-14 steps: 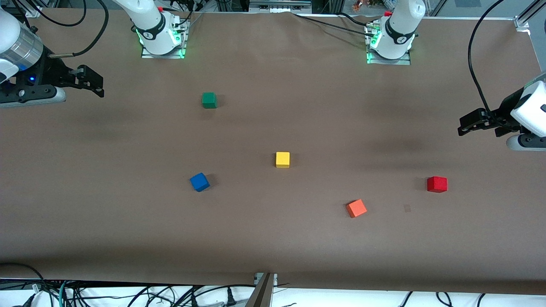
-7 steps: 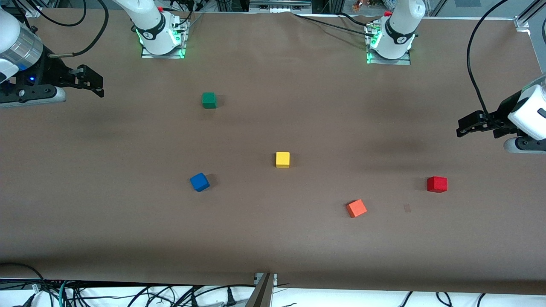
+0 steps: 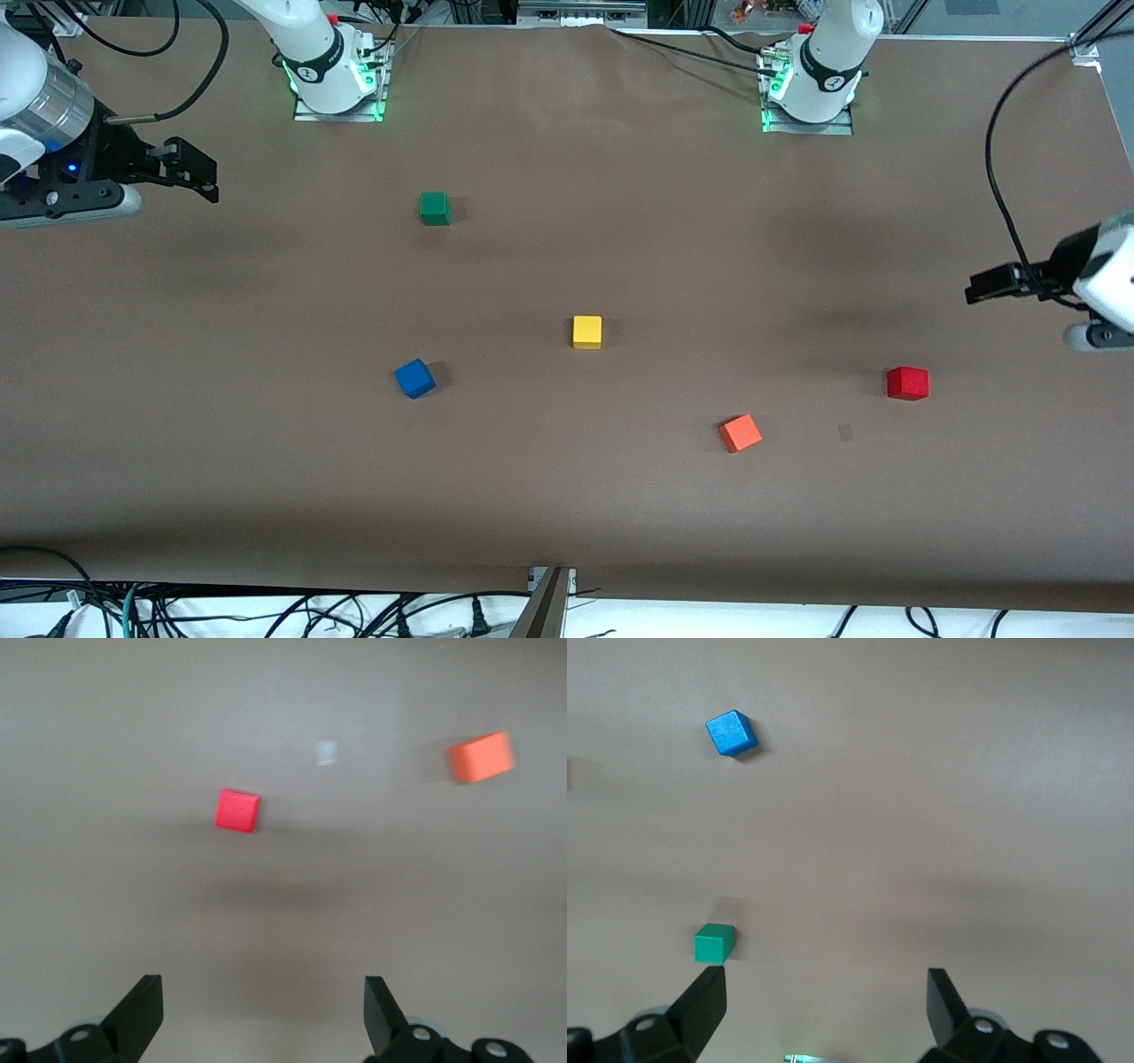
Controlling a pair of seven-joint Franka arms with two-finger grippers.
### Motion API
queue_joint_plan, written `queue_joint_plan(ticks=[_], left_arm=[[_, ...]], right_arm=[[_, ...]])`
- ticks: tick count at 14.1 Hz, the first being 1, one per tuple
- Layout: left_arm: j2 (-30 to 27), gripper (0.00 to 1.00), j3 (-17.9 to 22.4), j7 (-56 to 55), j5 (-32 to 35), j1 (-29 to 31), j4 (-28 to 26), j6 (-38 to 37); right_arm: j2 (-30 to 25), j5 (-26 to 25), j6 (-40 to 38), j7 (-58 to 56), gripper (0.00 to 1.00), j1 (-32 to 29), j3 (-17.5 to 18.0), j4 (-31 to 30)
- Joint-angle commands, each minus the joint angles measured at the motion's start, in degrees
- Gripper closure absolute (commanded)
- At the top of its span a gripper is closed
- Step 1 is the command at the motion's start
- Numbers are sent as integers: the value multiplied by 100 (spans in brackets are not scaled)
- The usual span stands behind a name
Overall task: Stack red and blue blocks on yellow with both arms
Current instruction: 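Move the left gripper toward the red block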
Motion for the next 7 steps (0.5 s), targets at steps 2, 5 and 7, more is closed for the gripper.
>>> queue_joint_plan(ticks=[2,5,7], left_arm=[[757,0,-5,401,13,107,107,687],[1372,0,-31,1279,-74,475,98,1232],[1750,0,-40,2044,-101,625,80,1778]], right_arm=[[-13,37,-99,-26,0,-81,73,18],[-13,37,-82,-26,0,-72,73,18],[-13,37,-82,-34,0,-72,73,9]])
